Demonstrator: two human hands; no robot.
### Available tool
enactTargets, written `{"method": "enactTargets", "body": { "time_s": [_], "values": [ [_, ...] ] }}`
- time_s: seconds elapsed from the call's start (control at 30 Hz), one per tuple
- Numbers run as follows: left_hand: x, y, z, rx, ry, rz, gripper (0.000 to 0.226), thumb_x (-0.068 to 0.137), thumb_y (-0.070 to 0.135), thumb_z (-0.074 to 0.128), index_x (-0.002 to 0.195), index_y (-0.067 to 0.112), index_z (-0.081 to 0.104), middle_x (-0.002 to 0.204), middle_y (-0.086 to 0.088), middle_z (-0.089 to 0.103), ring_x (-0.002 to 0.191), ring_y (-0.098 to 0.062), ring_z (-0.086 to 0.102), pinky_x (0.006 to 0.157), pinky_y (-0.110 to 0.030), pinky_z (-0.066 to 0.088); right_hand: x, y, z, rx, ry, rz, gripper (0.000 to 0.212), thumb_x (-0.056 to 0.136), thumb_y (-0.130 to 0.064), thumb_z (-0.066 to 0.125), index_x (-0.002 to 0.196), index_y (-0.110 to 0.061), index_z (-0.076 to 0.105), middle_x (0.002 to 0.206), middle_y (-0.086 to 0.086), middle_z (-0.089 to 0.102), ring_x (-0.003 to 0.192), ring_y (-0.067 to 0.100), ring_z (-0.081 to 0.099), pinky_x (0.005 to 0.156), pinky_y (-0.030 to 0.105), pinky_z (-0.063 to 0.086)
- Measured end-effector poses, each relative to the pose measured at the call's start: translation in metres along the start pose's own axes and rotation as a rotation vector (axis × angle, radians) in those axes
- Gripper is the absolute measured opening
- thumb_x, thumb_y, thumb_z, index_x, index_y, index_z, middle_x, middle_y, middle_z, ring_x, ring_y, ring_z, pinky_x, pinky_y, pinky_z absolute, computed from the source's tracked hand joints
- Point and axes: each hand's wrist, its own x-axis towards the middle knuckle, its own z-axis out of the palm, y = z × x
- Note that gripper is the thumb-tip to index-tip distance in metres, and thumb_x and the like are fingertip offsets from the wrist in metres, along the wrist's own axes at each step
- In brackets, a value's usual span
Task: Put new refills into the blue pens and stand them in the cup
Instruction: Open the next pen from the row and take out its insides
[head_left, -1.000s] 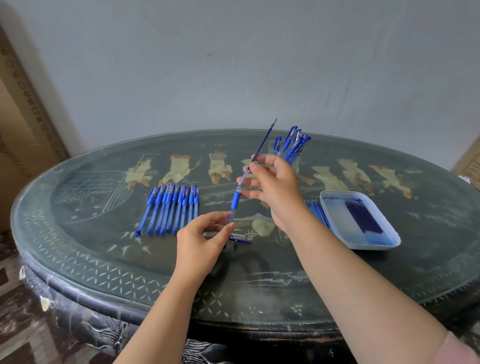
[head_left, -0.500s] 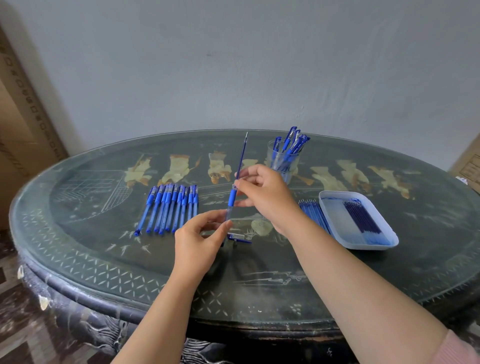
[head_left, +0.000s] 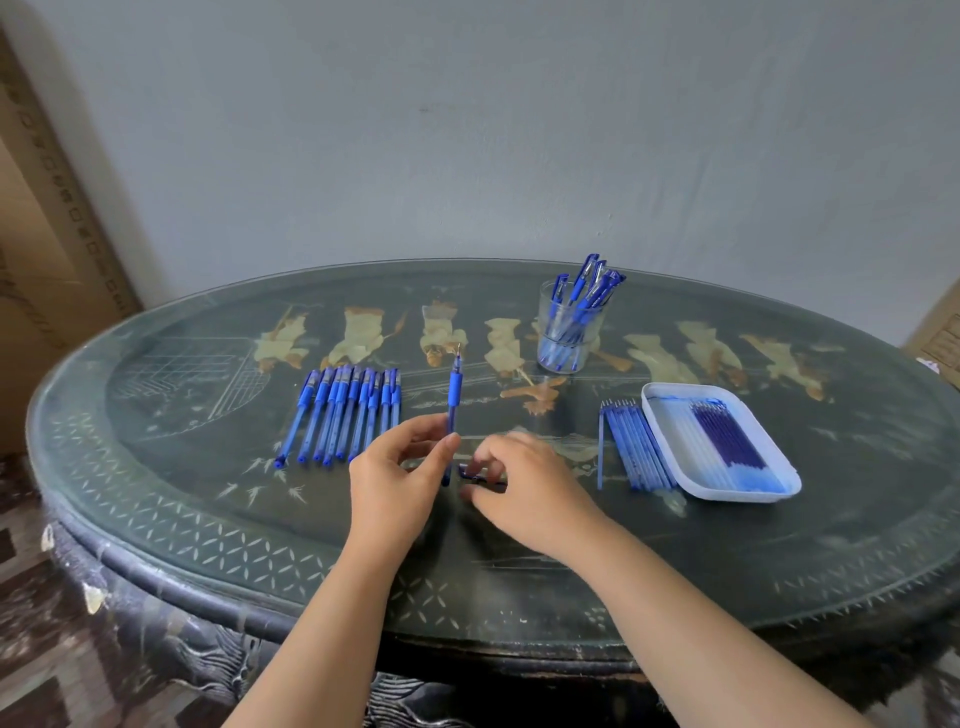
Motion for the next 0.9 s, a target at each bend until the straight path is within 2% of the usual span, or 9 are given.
{"method": "enactTargets", "body": {
  "time_s": [0.17,0.3,0.4,0.47,0.57,0.63,0.77,0.9],
  "values": [
    [-0.001,0.002,0.0,0.006,-0.011,0.008,0.021,0.083,0.016,0.076,0.101,0.026,0.072,0.09,0.015,0.072,0.084,0.005,0.066,0.068,-0.002,0.044,0.001,-0.002,0.005,-0.068,0.031,-0.017,0.01,0.093,-0.021,0.061,0.102,-0.018,0.065,0.105,-0.003,0.058,0.098,0.015,0.055,0.086,0.032,0.05],
    [-0.001,0.002,0.0,0.001,-0.029,0.017,0.022,0.083,0.015,0.075,0.101,0.027,0.072,0.091,0.015,0.071,0.084,0.005,0.066,0.068,-0.003,0.045,0.0,-0.001,0.006,-0.051,0.043,-0.023,0.009,0.092,-0.016,0.06,0.098,-0.018,0.066,0.1,-0.004,0.061,0.093,0.014,0.057,0.084,0.031,0.051],
    [-0.002,0.002,0.0,-0.006,-0.04,0.021,0.022,0.083,0.014,0.075,0.098,0.03,0.071,0.091,0.014,0.072,0.083,0.004,0.066,0.068,-0.003,0.045,0.003,0.0,-0.005,0.109,0.173,0.025,0.015,0.088,-0.011,0.063,0.093,-0.025,0.064,0.086,-0.011,0.06,0.079,0.006,0.057,0.076,0.026,0.052],
    [-0.002,0.002,0.001,-0.017,-0.045,0.018,0.022,0.084,0.014,0.075,0.096,0.032,0.071,0.091,0.013,0.072,0.082,0.003,0.066,0.069,-0.004,0.045,0.011,0.0,-0.024,0.272,0.253,0.096,0.02,0.087,-0.009,0.063,0.094,-0.028,0.062,0.084,-0.008,0.063,0.079,0.005,0.061,0.075,0.024,0.053],
    [-0.003,0.001,0.001,-0.037,-0.06,0.019,0.023,0.084,0.013,0.075,0.094,0.034,0.072,0.09,0.015,0.073,0.083,0.002,0.067,0.072,-0.006,0.047,0.024,-0.008,-0.056,0.541,0.315,0.105,0.03,0.087,-0.006,0.065,0.097,-0.033,0.058,0.085,-0.003,0.068,0.085,0.013,0.069,0.083,0.039,0.058],
    [-0.003,0.001,0.001,-0.034,-0.071,0.03,0.024,0.084,0.013,0.075,0.094,0.034,0.073,0.091,0.016,0.073,0.084,0.001,0.067,0.075,-0.008,0.049,0.031,-0.016,-0.075,0.613,0.298,0.063,0.032,0.087,-0.003,0.066,0.101,-0.03,0.056,0.085,-0.003,0.068,0.086,0.017,0.071,0.085,0.042,0.058],
    [-0.002,-0.002,0.001,-0.021,-0.087,0.057,0.024,0.085,0.012,0.074,0.097,0.034,0.073,0.092,0.016,0.073,0.086,0.0,0.067,0.077,-0.013,0.052,0.039,-0.026,-0.095,0.387,0.194,-0.039,0.036,0.088,-0.004,0.066,0.11,-0.031,0.055,0.084,-0.008,0.067,0.079,0.013,0.066,0.074,0.026,0.054],
    [-0.001,-0.004,0.001,-0.016,-0.091,0.072,0.028,0.085,0.011,0.074,0.094,0.037,0.072,0.091,0.018,0.073,0.086,-0.002,0.067,0.076,-0.013,0.052,0.04,-0.029,-0.094,0.232,0.134,-0.095,0.038,0.088,-0.005,0.066,0.112,-0.032,0.054,0.081,-0.011,0.066,0.079,-0.001,0.06,0.076,0.019,0.048]
  ]
}}
